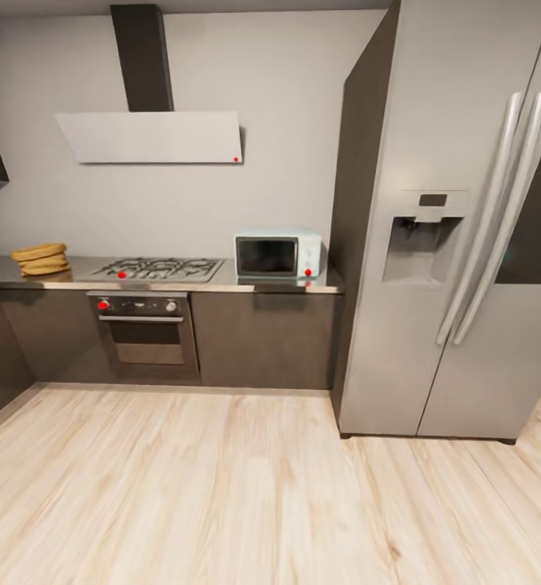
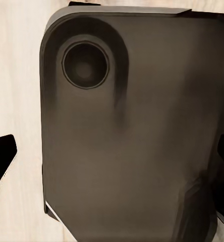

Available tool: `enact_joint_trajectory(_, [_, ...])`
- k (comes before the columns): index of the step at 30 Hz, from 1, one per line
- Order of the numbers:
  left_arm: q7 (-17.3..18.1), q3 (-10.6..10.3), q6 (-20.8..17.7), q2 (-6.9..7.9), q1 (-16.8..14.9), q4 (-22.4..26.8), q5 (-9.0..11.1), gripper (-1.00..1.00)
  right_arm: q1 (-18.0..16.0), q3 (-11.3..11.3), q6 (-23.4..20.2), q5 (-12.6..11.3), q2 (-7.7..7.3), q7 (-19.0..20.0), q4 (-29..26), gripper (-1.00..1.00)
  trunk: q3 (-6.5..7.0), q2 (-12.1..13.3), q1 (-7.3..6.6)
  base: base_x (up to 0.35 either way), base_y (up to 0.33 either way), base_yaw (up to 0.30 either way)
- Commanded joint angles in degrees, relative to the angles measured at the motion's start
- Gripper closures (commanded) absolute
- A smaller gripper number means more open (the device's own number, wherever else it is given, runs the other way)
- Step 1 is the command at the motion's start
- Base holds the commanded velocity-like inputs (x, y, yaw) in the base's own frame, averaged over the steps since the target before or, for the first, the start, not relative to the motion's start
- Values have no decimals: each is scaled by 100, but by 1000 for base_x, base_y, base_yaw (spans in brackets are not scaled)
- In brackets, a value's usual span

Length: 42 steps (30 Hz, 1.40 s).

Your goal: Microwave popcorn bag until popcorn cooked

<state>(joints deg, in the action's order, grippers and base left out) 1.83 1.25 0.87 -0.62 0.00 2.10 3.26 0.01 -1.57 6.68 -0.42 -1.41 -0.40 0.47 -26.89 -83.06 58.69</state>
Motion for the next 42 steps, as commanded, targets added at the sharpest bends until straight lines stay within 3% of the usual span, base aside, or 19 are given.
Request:
enact_joint_trajectory(1, [19,11,9,0,0,1,34,-100,-1,-14,27,-5,0,-4,5,-100,-4,-2,4,324,0,0])
enact_joint_trajectory(42, [71,5,9,0,0,1,25,-100,-1,-10,20,-9,0,-4,5,-100,-4,-2,4,324,0,0])
